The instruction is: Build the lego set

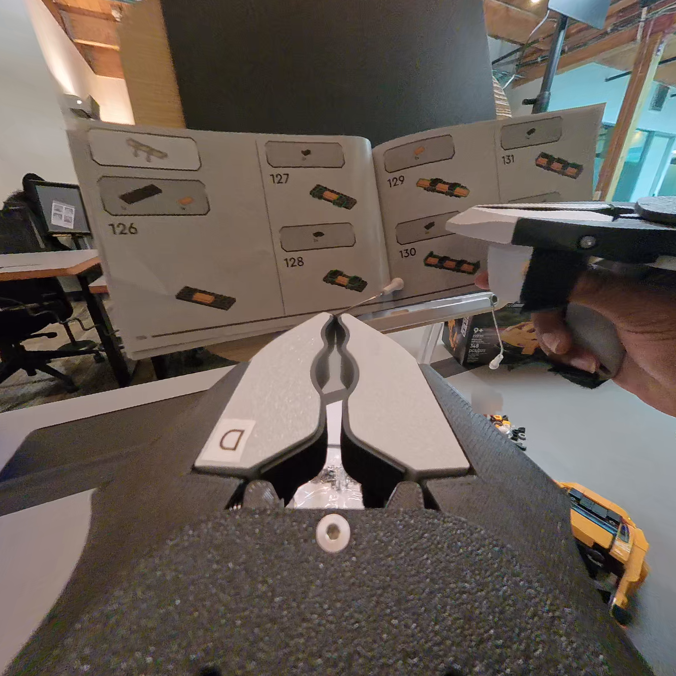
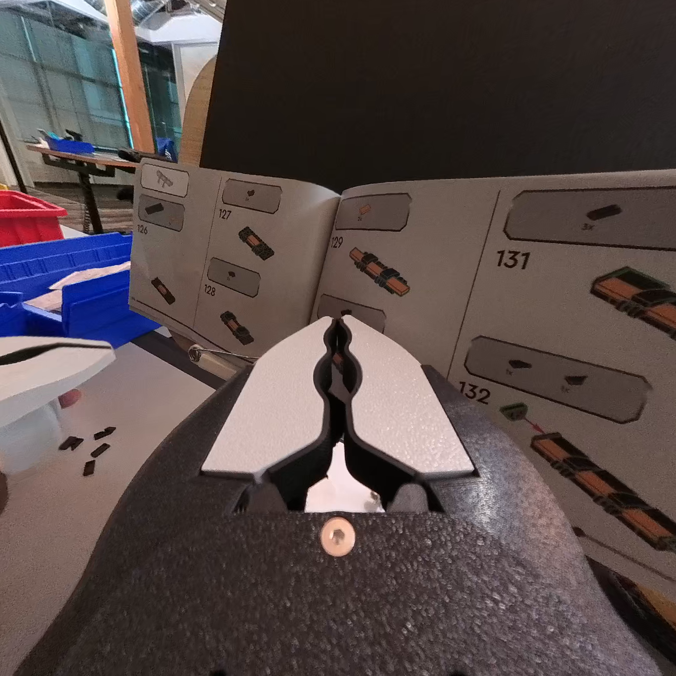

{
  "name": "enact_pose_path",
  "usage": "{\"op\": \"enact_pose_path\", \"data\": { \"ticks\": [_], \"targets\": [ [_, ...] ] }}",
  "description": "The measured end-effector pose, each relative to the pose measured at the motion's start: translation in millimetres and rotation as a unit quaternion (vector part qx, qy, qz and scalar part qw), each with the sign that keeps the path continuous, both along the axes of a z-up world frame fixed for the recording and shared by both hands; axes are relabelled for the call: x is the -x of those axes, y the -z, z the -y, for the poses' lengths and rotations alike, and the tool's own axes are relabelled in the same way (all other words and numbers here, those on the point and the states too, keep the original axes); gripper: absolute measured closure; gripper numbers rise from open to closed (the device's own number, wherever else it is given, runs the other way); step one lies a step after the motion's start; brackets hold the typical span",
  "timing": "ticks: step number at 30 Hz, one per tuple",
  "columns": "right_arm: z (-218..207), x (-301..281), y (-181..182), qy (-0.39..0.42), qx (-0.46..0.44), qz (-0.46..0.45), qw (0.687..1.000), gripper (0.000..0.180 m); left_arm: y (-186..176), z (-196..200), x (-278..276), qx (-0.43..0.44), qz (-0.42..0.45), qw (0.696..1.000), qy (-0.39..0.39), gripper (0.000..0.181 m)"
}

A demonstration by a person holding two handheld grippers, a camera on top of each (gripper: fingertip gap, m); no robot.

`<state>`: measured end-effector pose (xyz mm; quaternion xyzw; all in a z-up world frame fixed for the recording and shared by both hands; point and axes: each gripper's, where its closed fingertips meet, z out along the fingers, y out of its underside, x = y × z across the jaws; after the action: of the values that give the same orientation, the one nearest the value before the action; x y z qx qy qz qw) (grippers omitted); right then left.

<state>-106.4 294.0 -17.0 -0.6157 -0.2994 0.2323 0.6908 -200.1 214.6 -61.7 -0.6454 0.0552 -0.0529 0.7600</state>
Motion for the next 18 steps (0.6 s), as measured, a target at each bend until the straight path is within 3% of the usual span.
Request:
{"op": "enact_pose_path", "data": {
  "ticks": [3,6,11,15,18],
  "targets": [
    [11,-7,-1,-0.018,0.002,0.002,1.000,0.180,-17,7,22,-0.015,-0.033,0.999,-0.036,0.181],
    [31,-28,3,-0.042,0.000,0.011,0.999,0.180,-60,31,66,-0.049,-0.074,0.991,-0.097,0.181],
    [62,-83,19,-0.033,0.007,0.013,0.999,0.180,-107,72,111,-0.078,-0.062,0.985,-0.138,0.181],
    [84,-125,38,-0.022,0.019,0.019,0.999,0.176,-110,82,117,-0.055,-0.069,0.987,-0.134,0.181],
    [98,-143,55,-0.027,0.027,0.025,0.999,0.172,-86,78,115,0.008,-0.080,0.991,-0.105,0.181]
  ]
}}
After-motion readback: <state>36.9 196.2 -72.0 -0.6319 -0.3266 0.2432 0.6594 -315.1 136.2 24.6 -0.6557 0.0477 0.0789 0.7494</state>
